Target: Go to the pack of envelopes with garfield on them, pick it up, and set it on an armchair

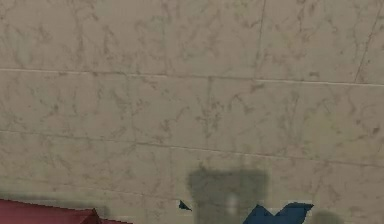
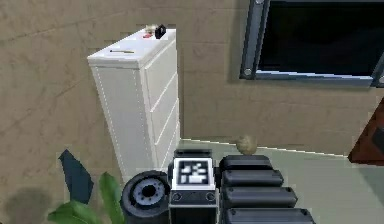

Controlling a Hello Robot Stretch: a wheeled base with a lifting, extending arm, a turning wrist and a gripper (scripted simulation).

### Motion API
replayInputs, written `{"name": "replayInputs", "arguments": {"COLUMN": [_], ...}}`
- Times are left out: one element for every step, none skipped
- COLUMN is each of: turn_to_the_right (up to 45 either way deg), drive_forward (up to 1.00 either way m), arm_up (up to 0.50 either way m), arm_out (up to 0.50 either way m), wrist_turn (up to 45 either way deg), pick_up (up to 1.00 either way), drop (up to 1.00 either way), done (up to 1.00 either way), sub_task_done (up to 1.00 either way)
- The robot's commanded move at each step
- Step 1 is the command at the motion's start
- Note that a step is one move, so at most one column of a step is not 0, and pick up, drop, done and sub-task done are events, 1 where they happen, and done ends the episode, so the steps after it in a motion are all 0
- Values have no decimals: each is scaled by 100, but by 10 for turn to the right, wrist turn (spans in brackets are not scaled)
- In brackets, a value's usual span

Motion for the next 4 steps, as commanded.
{"name": "replayInputs", "arguments": {"turn_to_the_right": [240, -270, 300, -330], "drive_forward": [0, 0, 0, 0], "arm_up": [0, 0, 0, 0], "arm_out": [0, 0, 0, 0], "wrist_turn": [0, 0, 0, 0], "pick_up": [0, 0, 0, 0], "drop": [0, 0, 0, 0], "done": [0, 0, 0, 0], "sub_task_done": [0, 0, 0, 0]}}
